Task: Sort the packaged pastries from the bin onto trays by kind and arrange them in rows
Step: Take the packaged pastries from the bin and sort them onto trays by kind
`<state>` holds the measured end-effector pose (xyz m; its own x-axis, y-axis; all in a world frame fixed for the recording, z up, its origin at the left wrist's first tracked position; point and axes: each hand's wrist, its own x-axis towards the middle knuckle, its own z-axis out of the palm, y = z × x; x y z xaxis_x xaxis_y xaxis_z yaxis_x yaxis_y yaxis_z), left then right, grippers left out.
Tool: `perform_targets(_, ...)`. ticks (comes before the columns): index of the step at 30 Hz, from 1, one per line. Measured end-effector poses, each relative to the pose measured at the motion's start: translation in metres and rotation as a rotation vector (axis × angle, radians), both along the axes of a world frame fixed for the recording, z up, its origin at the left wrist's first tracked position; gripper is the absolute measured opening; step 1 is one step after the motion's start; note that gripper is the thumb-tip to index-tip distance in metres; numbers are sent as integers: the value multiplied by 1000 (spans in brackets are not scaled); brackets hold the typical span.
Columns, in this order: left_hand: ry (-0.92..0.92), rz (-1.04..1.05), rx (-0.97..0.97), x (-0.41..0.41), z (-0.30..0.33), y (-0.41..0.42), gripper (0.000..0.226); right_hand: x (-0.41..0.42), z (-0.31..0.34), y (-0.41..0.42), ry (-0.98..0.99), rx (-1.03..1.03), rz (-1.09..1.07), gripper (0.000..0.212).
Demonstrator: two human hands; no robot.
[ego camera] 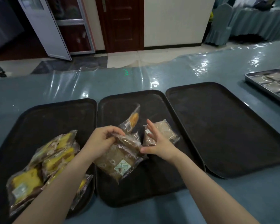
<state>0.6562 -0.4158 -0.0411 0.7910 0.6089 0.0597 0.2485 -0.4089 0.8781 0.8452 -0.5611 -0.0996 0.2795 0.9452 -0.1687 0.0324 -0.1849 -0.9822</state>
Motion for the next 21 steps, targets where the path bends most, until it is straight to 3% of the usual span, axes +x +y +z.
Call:
perform_targets(4,68,14,57,4,-6,0,38,-3,-4,2,36,-26,95,107)
perform_targets(10,61,28,78,13,-15,-3,35,-4,-3,10,174,-19,-56,61)
perform_targets(14,69,89,167,20,-21,-6,39,1,-5,13,-34,-84,-255,37)
perform_targets(17,49,216,121,15,-24,1,40,7,-14,12,-230,-103,-369,24)
perform_targets(21,68,322,108,7,-28,12,32,6,-27,27,-434,-179,-465,18)
